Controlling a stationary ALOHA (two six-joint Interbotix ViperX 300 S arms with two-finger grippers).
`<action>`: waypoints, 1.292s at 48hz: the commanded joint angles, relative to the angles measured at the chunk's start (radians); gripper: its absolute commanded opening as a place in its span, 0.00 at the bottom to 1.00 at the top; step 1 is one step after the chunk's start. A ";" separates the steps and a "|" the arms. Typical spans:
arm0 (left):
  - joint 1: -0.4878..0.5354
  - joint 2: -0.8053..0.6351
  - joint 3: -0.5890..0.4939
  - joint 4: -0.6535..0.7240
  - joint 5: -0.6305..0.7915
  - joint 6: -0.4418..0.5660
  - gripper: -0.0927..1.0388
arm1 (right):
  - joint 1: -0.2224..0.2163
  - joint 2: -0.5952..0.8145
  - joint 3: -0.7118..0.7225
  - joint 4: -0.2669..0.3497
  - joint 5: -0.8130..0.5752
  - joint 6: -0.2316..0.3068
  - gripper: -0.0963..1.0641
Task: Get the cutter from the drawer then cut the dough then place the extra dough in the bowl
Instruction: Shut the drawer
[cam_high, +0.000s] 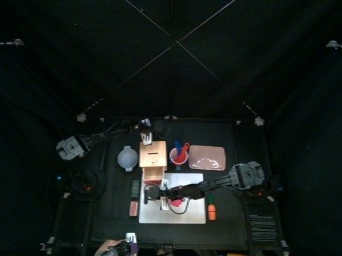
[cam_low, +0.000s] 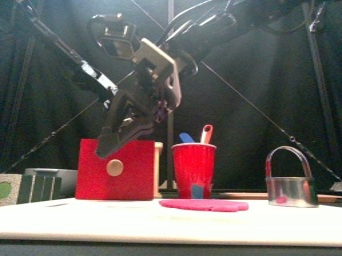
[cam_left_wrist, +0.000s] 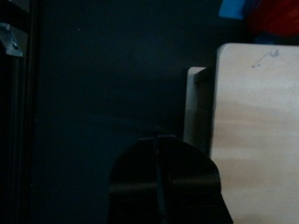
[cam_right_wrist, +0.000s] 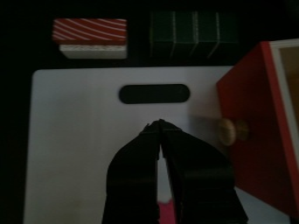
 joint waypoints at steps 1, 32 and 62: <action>-0.011 0.002 -0.025 0.025 0.006 -0.002 0.30 | -0.020 -0.009 -0.035 -0.005 0.005 -0.002 0.15; -0.021 0.017 -0.023 0.044 0.011 0.000 0.30 | -0.087 0.034 -0.067 -0.075 0.058 -0.005 0.15; -0.020 0.032 -0.023 0.055 0.008 0.000 0.30 | -0.158 0.043 -0.110 -0.143 0.061 -0.005 0.15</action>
